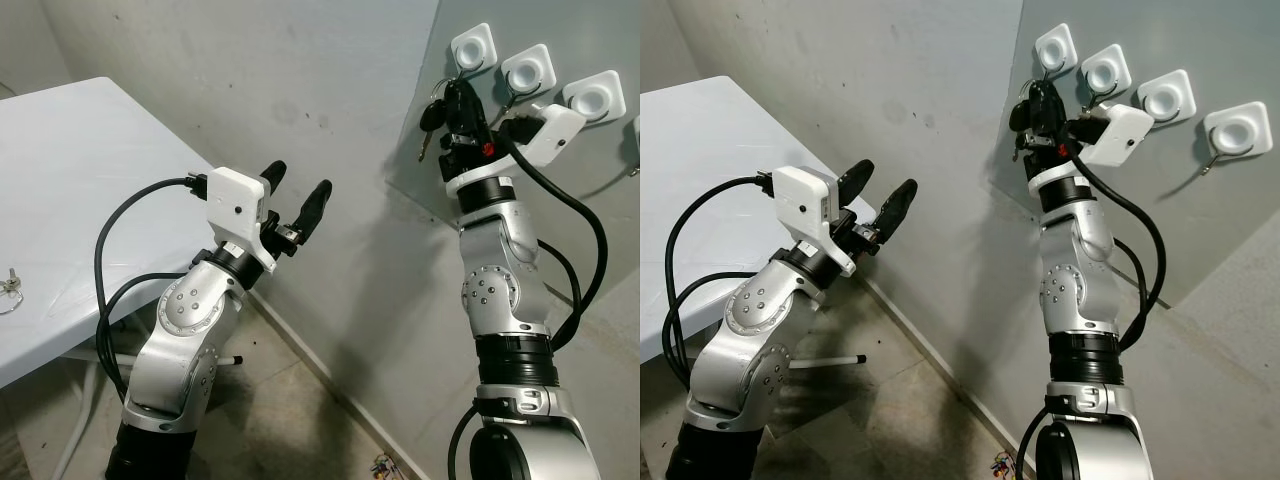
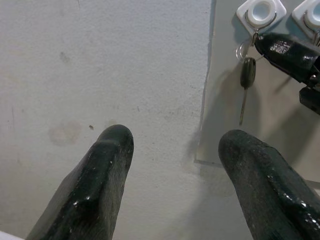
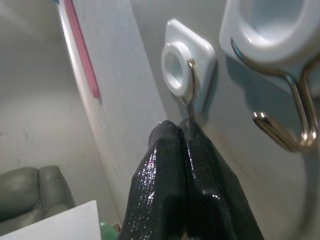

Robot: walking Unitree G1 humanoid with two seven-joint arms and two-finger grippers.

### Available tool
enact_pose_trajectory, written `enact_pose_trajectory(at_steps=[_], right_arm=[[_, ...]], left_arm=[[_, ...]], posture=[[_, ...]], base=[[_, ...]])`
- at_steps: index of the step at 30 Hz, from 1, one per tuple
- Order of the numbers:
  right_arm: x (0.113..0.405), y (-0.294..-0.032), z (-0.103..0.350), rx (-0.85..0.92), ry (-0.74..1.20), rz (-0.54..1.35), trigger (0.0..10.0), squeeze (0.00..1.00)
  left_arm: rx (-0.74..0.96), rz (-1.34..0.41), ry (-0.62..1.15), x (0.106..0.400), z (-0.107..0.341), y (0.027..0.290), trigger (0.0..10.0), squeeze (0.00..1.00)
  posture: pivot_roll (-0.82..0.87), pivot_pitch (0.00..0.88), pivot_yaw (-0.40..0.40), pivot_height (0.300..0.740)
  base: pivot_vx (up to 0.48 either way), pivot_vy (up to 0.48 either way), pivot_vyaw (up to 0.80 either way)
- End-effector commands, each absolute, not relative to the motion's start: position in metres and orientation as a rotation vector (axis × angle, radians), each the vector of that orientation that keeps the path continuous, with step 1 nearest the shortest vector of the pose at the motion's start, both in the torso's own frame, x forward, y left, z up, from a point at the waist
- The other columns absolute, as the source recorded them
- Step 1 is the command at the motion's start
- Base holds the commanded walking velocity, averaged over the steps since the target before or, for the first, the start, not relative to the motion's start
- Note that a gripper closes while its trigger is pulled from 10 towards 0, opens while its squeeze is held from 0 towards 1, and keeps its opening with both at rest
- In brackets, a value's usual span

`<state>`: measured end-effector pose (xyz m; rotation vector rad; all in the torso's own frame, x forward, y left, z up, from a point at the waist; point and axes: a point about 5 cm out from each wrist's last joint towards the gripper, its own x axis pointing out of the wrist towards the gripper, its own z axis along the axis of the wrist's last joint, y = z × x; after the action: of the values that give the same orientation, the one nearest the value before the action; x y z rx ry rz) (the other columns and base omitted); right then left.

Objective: Hang keys on a hook

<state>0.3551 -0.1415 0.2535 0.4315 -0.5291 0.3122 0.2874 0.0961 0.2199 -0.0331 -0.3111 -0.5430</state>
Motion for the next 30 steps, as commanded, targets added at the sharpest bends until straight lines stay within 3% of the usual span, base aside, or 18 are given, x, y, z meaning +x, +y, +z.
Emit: enact_pose_trajectory(at_steps=[1, 8, 9, 17, 30], right_arm=[[0.357, -0.144, 0.247, 0.428, -0.494, 0.294, 10.0, 0.0], [0.357, -0.144, 0.245, 0.443, -0.479, 0.299, 10.0, 0.0], [0.357, -0.144, 0.245, 0.45, -0.483, 0.304, 10.0, 1.0], [0.352, -0.143, 0.244, 0.444, -0.52, 0.335, 10.0, 1.0], [0.339, -0.136, 0.222, 0.294, -0.505, 0.406, 10.0, 1.0]], left_arm=[[-0.031, -0.547, -0.331, 0.286, 0.227, 0.095, 10.0, 0.0], [-0.035, -0.544, -0.329, 0.286, 0.227, 0.095, 10.0, 0.0], [-0.034, -0.542, -0.329, 0.286, 0.227, 0.096, 10.0, 0.0], [-0.032, -0.534, -0.328, 0.287, 0.227, 0.096, 10.0, 0.0], [-0.018, -0.491, -0.317, 0.286, 0.219, 0.1, 10.0, 0.0]], posture=[[-0.06, 0.069, -0.057, 0.74], [-0.06, 0.071, -0.056, 0.74], [-0.06, 0.073, -0.055, 0.74], [-0.06, 0.074, -0.056, 0.74], [-0.06, 0.066, -0.052, 0.74]], base=[[0.0, 0.0, 0.0], [0.0, 0.0, 0.0], [0.0, 0.0, 0.0], [0.0, 0.0, 0.0], [0.0, 0.0, 0.0]])
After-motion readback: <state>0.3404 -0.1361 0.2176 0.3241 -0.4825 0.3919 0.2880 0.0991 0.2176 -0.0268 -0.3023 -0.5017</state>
